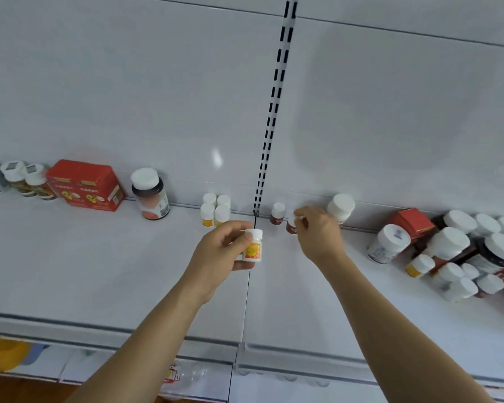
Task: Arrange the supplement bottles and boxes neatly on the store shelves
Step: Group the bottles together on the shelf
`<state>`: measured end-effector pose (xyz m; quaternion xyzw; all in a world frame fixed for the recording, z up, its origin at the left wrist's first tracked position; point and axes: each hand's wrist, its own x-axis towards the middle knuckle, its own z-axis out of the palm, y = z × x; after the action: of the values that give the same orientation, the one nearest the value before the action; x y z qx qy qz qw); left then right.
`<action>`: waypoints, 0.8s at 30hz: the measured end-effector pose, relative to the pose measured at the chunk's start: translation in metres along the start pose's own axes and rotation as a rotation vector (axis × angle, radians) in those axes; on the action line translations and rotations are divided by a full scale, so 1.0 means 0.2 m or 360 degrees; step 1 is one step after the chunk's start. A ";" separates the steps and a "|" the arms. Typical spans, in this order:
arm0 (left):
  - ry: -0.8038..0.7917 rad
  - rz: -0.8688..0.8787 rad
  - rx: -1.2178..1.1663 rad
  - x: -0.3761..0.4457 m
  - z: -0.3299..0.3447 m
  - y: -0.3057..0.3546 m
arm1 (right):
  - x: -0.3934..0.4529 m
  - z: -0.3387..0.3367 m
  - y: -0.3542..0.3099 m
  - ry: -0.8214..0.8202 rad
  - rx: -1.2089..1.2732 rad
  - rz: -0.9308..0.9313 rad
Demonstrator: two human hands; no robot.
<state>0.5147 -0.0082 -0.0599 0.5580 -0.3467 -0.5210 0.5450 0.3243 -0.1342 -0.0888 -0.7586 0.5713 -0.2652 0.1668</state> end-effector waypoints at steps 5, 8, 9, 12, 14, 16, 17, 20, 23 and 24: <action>-0.0108 -0.0036 0.0059 0.08 -0.02 -0.01 | 0.02 0.08 0.03 0.0097 -0.0043 0.0054; -0.0153 -0.0048 0.0071 0.11 -0.04 0.00 | 0.03 0.11 0.05 0.0157 -0.0026 0.0063; -0.0161 -0.0049 0.0072 0.11 -0.05 0.01 | 0.03 0.12 0.05 0.0184 -0.0023 0.0059; -0.0178 -0.0057 0.0075 0.12 -0.08 0.01 | 0.05 0.15 0.05 0.0250 -0.0008 0.0058; -0.0187 -0.0058 0.0087 0.12 -0.10 0.00 | 0.05 0.16 0.04 0.0290 0.0009 0.0045; -0.0188 -0.0064 0.0088 0.12 -0.11 -0.01 | 0.06 0.17 0.04 0.0328 0.0022 0.0022; -0.0188 -0.0066 0.0089 0.12 -0.12 -0.01 | 0.06 0.18 0.05 0.0341 0.0033 0.0014; -0.0187 -0.0072 0.0099 0.13 -0.12 -0.01 | 0.05 0.20 0.05 0.0372 0.0041 0.0013; -0.0188 -0.0068 0.0122 0.13 -0.10 -0.02 | 0.05 0.22 0.05 0.0392 0.0034 -0.0015; -0.0188 -0.0069 0.0128 0.13 -0.10 -0.02 | 0.05 0.22 0.05 0.0394 0.0031 -0.0025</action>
<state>0.5383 -0.0276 -0.0720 0.5553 -0.3868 -0.5501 0.4893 0.3446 -0.1493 -0.1277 -0.7229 0.5790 -0.3636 0.1004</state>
